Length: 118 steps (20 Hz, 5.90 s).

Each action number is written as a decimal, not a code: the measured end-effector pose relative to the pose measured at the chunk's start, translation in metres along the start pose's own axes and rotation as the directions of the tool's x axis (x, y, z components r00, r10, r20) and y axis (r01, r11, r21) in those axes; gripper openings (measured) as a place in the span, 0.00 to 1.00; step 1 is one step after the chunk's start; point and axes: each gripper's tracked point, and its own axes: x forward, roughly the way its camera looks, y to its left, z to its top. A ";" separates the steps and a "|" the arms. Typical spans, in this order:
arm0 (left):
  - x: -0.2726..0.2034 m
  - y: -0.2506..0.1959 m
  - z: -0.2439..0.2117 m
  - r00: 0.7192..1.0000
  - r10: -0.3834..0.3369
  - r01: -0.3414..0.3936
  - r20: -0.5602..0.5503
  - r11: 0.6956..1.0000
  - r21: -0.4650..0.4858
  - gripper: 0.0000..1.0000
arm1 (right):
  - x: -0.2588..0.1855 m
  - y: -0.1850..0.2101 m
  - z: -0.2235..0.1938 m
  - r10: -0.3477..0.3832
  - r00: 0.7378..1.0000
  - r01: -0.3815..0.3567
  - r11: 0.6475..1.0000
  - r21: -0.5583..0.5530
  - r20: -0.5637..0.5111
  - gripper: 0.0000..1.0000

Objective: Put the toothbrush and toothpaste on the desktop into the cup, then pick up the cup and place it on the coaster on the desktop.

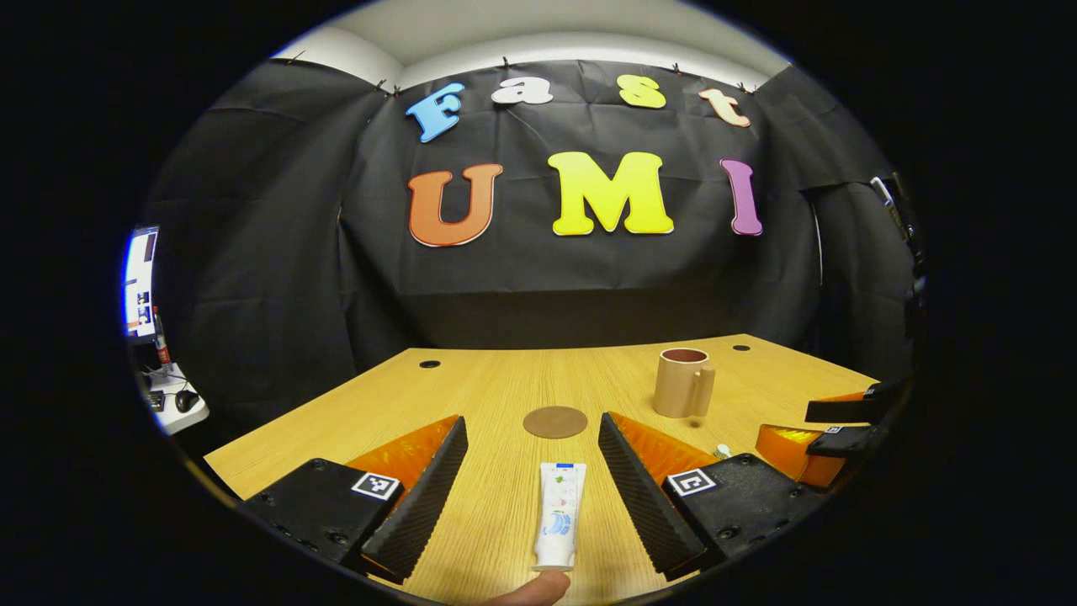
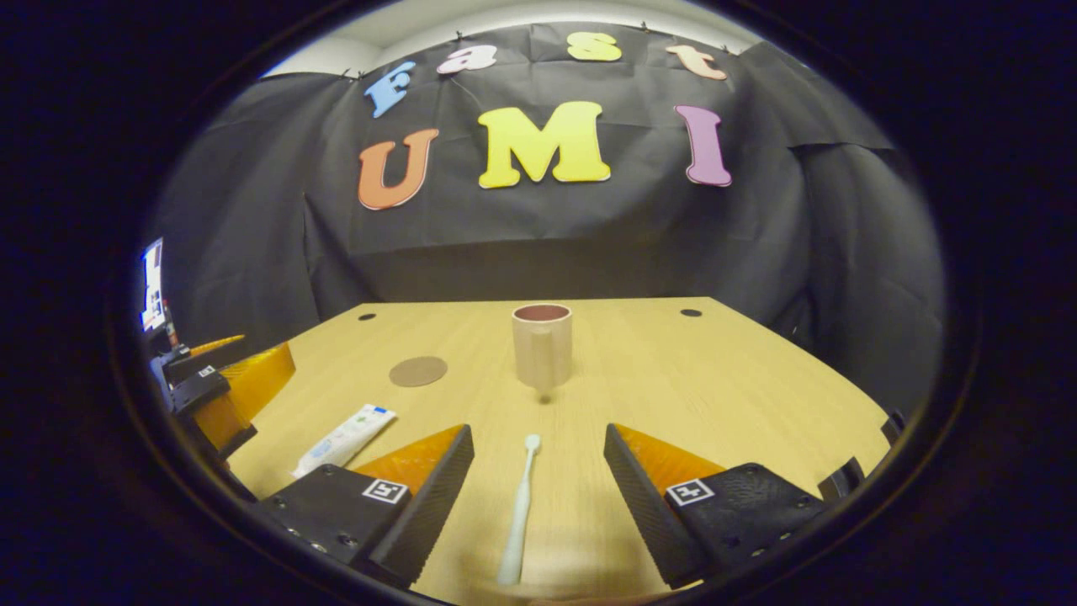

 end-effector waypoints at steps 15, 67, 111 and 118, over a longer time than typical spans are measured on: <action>0.014 -0.007 -0.051 0.984 -0.051 0.045 -0.173 0.998 -0.040 0.99 | 0.038 0.008 -0.059 -0.020 0.958 0.025 1.000 0.015 -0.287 0.46; 0.019 -0.037 -0.065 0.917 -0.112 0.073 -0.383 0.991 -0.116 0.34 | -0.009 0.024 0.016 0.132 0.988 -0.130 0.991 0.032 -0.081 0.07; 0.105 -0.070 0.014 0.982 -0.119 0.110 -0.149 0.992 -0.069 0.35 | 0.136 -0.025 0.234 0.112 0.977 -0.121 0.992 0.039 0.179 1.00; 0.156 -0.104 0.066 0.987 -0.148 0.144 -0.066 0.988 -0.062 0.34 | 0.109 -0.079 0.203 0.072 0.985 -0.071 0.997 -0.011 0.157 0.96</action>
